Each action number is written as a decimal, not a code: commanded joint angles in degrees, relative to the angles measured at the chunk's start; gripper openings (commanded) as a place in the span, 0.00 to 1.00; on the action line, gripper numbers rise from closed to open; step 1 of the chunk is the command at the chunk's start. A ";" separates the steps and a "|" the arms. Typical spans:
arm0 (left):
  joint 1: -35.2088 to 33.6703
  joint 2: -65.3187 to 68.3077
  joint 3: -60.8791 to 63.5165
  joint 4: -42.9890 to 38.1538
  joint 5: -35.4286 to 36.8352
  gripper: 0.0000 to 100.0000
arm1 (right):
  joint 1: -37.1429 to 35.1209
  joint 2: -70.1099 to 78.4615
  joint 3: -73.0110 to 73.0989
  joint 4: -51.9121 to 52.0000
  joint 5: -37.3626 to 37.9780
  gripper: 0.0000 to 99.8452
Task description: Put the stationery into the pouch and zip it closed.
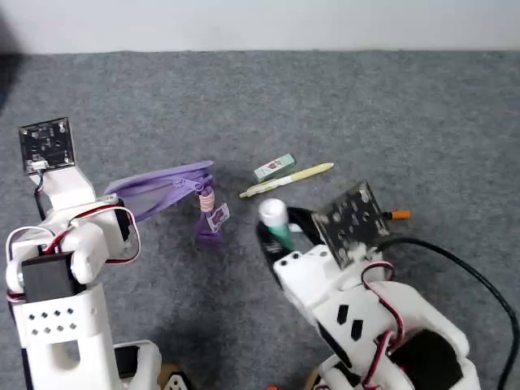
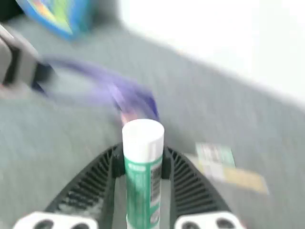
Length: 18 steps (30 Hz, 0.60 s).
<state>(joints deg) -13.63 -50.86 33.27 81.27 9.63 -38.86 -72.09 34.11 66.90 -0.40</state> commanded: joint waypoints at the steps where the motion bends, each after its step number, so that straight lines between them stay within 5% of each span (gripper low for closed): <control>1: -0.09 0.26 -2.42 -0.35 0.62 0.01 | -4.44 0.40 2.73 -15.87 -1.32 0.01; 10: -0.09 0.26 -2.42 -0.35 0.70 0.01 | -13.32 0.40 17.67 -49.27 -0.18 0.01; 18: -0.09 0.26 -2.42 -0.35 0.70 0.01 | -20.35 2.33 29.45 -70.29 10.73 0.01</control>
<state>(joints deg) -13.63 -50.86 33.27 81.27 9.63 -57.58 -70.86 62.07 4.22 7.16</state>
